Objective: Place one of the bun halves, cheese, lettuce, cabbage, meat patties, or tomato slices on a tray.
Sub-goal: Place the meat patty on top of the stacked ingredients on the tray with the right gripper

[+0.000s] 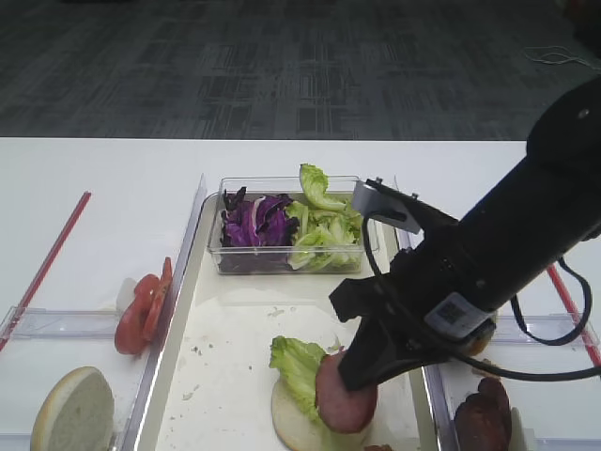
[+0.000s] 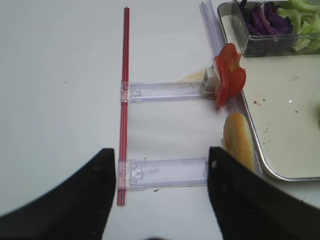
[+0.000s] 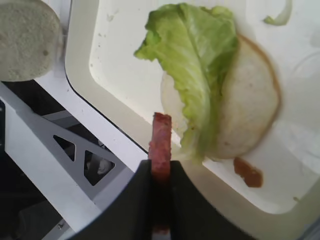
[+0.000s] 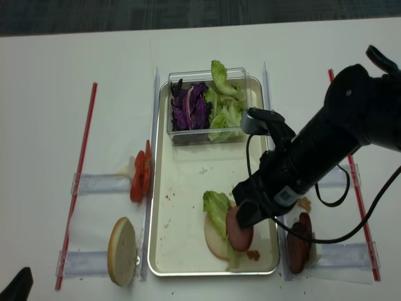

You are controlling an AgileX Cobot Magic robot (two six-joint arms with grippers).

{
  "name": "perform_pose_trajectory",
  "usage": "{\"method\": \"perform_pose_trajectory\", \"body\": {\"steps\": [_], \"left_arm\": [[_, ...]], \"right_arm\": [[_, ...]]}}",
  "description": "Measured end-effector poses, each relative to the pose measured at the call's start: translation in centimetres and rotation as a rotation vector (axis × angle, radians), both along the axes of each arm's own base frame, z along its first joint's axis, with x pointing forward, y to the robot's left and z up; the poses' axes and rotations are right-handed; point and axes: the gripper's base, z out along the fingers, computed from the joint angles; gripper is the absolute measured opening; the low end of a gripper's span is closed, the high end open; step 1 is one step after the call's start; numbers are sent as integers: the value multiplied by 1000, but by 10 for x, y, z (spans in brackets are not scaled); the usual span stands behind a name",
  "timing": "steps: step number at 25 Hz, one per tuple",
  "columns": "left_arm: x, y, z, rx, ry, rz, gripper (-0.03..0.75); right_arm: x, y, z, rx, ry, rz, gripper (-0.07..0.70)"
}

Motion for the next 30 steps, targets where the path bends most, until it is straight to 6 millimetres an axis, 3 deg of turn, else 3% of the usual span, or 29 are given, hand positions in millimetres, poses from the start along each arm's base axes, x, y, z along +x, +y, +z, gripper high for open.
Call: {"method": "perform_pose_trajectory", "body": {"steps": [5,14,30], "left_arm": [[0,0,0,0,0,0,391],[0,0,0,0,0,0,391],[0,0,0,0,0,0,391]], "right_arm": [[8,6,-5,82,-7,-12,83],[21,-4,-15,233,53,-1,83],[28,2,-41,274,118,-23,83]]}}
